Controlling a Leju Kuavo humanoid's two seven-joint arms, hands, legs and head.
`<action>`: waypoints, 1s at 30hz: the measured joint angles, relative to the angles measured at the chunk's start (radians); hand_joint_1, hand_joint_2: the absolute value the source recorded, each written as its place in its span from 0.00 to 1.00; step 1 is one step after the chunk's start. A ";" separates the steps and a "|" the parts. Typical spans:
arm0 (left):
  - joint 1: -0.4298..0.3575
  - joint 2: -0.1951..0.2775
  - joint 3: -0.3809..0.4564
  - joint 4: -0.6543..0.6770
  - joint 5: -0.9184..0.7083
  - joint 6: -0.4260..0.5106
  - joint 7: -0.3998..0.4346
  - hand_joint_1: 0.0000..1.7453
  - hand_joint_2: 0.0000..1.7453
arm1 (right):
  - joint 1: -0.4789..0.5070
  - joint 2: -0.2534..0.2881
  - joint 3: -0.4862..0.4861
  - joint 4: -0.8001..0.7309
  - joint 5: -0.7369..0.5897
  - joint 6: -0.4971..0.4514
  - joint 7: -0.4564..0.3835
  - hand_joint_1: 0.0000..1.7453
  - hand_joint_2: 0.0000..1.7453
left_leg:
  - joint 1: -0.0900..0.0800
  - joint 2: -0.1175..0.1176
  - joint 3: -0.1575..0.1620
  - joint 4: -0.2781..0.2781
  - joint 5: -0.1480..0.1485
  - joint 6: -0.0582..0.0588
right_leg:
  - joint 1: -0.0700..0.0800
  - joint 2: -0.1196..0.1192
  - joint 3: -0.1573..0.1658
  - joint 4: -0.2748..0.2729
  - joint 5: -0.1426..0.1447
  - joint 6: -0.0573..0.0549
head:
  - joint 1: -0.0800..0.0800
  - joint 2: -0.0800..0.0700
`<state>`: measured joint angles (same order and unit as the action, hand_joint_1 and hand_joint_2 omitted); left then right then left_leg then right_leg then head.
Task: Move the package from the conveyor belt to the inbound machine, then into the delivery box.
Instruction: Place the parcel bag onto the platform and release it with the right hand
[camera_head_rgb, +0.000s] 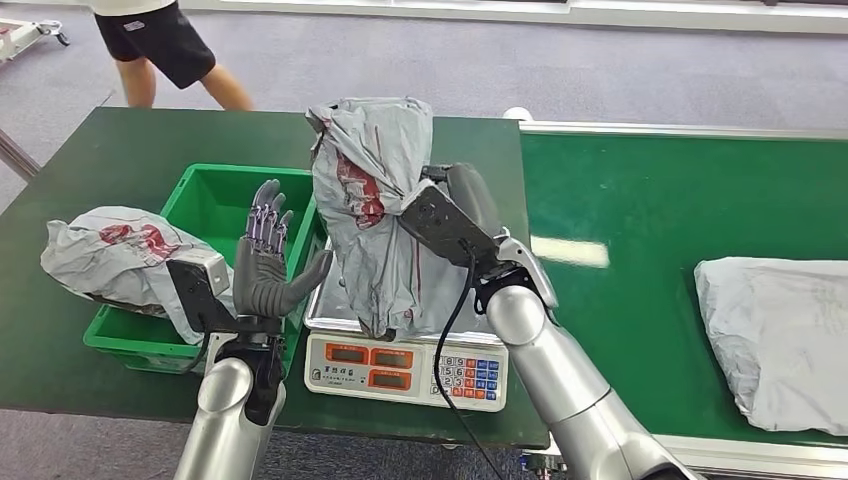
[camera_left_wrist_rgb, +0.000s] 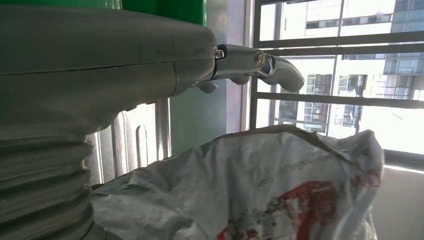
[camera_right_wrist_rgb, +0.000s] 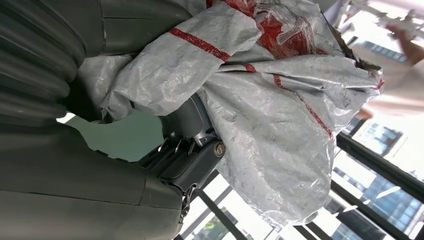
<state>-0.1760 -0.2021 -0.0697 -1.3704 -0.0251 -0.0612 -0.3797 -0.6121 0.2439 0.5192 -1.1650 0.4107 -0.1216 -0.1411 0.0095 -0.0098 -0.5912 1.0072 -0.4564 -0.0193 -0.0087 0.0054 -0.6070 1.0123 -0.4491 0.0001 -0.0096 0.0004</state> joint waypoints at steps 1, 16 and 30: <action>0.001 0.000 0.000 0.004 0.001 -0.001 -0.002 0.00 1.00 | 0.008 0.000 0.000 0.002 0.007 -0.006 0.000 0.00 1.00 | 0.000 0.000 0.000 0.000 0.000 0.000 | 0.000 0.000 0.000 0.000 0.000 0.000 | 0.000 0.000; 0.000 -0.005 0.001 0.047 -0.110 0.039 -0.032 0.00 1.00 | 0.131 -0.044 -0.010 -0.034 0.005 -0.078 -0.037 0.00 1.00 | 0.000 0.000 0.000 0.000 0.000 0.000 | 0.000 0.000 -0.001 0.000 0.000 0.000 | 0.000 0.000; -0.029 0.018 -0.046 0.035 -0.523 0.160 -0.025 0.00 1.00 | 0.230 -0.080 -0.223 -0.103 -0.182 -0.082 -0.139 0.00 1.00 | 0.000 0.001 0.000 0.000 0.000 0.000 | 0.000 0.001 -0.001 0.000 0.000 -0.001 | 0.000 0.000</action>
<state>-0.2047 -0.1838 -0.1158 -1.3354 -0.5481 0.0984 -0.4045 -0.3823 0.1635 0.2963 -1.2684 0.2286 -0.2040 -0.2799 0.0094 -0.0092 -0.5912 1.0072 -0.4566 -0.0191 -0.0089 0.0061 -0.6077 1.0122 -0.4492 -0.0004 -0.0095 0.0004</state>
